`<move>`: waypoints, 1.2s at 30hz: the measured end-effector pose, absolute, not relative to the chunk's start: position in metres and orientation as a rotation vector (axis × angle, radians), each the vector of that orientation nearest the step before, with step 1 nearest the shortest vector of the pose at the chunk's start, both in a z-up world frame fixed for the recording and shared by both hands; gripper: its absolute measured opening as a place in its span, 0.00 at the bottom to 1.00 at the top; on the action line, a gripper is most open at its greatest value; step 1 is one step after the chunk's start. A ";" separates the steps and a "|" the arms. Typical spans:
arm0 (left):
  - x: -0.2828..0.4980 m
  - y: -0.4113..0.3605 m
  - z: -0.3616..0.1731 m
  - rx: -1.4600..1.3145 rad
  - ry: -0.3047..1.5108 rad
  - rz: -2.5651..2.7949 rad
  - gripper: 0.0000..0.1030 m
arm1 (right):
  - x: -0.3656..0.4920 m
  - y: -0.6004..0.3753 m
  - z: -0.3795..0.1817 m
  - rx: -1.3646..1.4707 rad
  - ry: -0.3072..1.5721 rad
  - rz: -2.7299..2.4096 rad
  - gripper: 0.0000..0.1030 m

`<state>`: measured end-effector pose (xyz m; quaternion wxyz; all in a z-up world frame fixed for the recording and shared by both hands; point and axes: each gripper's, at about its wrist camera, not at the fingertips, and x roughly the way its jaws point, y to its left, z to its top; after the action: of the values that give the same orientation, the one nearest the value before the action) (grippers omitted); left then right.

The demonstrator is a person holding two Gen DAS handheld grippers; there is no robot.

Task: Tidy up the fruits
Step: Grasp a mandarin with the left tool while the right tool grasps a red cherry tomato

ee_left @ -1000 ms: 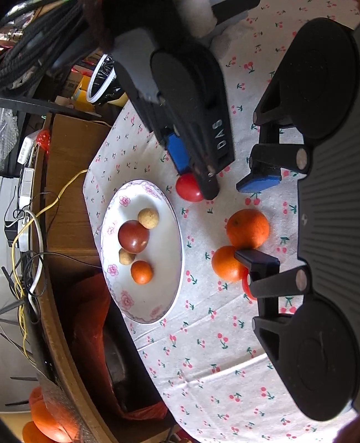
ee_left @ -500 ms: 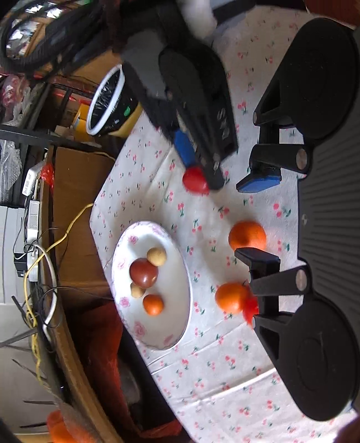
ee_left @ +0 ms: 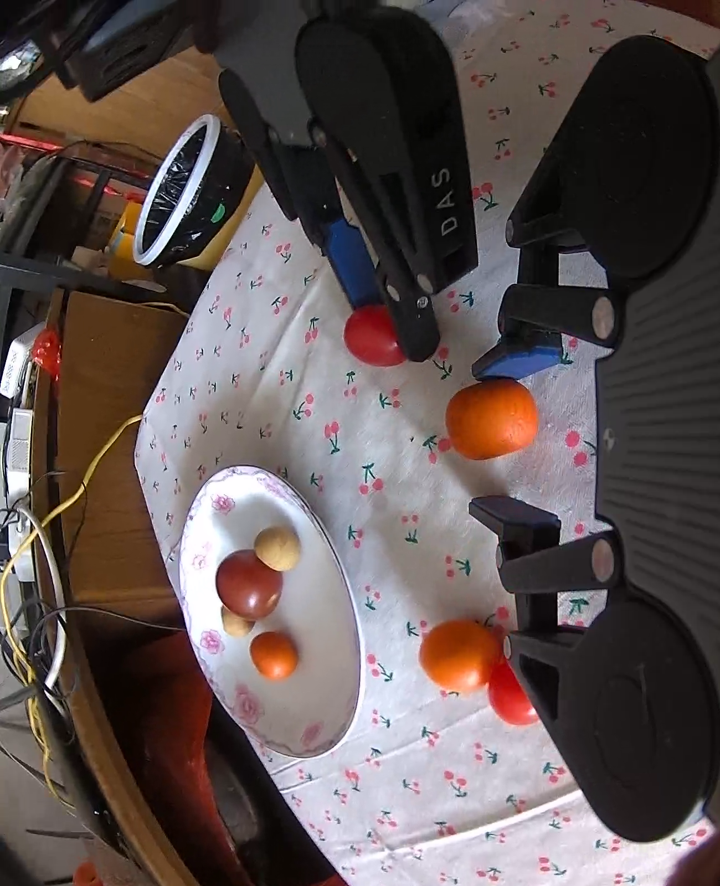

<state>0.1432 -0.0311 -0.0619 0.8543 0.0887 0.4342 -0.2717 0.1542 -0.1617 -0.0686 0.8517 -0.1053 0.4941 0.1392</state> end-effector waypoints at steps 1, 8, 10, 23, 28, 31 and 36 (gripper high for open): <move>0.143 -0.033 -0.062 0.197 0.911 -0.574 0.51 | 0.155 -0.164 -0.071 -0.223 1.045 0.290 0.28; 0.136 -0.041 -0.060 0.242 0.900 -0.595 0.51 | 0.161 -0.169 -0.074 -0.223 1.045 0.306 0.28; 0.133 -0.043 -0.060 0.252 0.899 -0.598 0.51 | 0.161 -0.170 -0.074 -0.225 1.044 0.313 0.28; 0.138 -0.036 -0.058 0.214 0.922 -0.573 0.51 | 0.165 -0.170 -0.074 -0.232 1.052 0.318 0.35; 0.138 -0.033 -0.059 0.201 0.929 -0.547 0.48 | 0.166 -0.169 -0.073 -0.232 1.048 0.318 0.35; 0.142 -0.033 -0.058 0.184 0.934 -0.546 0.43 | 0.166 -0.167 -0.076 -0.241 1.060 0.323 0.34; 0.142 -0.041 -0.058 0.208 0.945 -0.565 0.37 | 0.165 -0.167 -0.076 -0.247 1.061 0.318 0.30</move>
<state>0.1419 -0.0408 -0.0578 0.8470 0.0987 0.4483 -0.2679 0.1646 -0.1673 -0.0759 0.8433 -0.1171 0.5025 0.1505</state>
